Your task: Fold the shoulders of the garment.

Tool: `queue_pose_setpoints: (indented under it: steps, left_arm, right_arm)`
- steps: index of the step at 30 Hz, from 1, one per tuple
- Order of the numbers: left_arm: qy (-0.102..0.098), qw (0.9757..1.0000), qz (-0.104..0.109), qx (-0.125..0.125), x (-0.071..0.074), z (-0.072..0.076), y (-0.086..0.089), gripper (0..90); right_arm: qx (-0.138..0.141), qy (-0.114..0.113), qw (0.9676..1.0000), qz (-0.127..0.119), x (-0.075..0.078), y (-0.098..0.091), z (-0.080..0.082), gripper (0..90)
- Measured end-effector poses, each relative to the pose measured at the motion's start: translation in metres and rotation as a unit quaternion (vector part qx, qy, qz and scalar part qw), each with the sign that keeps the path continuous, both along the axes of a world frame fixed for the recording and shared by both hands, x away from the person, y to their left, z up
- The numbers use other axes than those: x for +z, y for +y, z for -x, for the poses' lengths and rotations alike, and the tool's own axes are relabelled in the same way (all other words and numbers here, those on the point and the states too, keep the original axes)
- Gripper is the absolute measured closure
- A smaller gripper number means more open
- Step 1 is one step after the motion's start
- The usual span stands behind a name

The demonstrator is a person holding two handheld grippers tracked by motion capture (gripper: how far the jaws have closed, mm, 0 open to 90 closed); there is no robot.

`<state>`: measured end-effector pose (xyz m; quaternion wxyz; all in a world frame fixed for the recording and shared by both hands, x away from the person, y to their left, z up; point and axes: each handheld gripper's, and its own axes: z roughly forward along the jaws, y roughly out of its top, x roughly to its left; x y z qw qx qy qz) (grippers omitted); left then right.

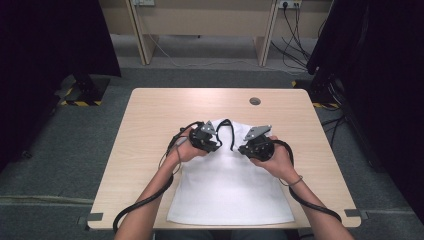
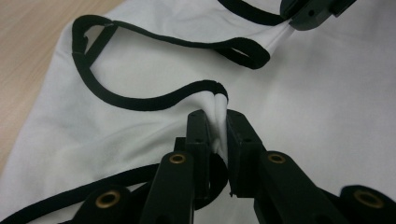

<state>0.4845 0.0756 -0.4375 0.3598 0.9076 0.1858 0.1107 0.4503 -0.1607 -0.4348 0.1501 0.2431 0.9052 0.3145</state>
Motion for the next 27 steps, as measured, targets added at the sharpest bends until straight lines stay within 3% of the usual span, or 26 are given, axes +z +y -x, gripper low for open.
queue_pose_setpoints:
  steps: [16, 27]
  left_arm:
    - [0.006, 0.9999, -0.004, -0.008, -0.006, 0.003, -0.008, 78.9]
    - [0.039, 0.999, -0.012, -0.021, -0.013, 0.006, 0.001, 69.1]
  right_arm:
    - [0.004, 0.007, 1.0, 0.0, -0.007, 0.001, 0.004, 85.2]
    - [0.014, 0.018, 0.9997, 0.005, -0.016, 0.003, 0.005, 80.9]
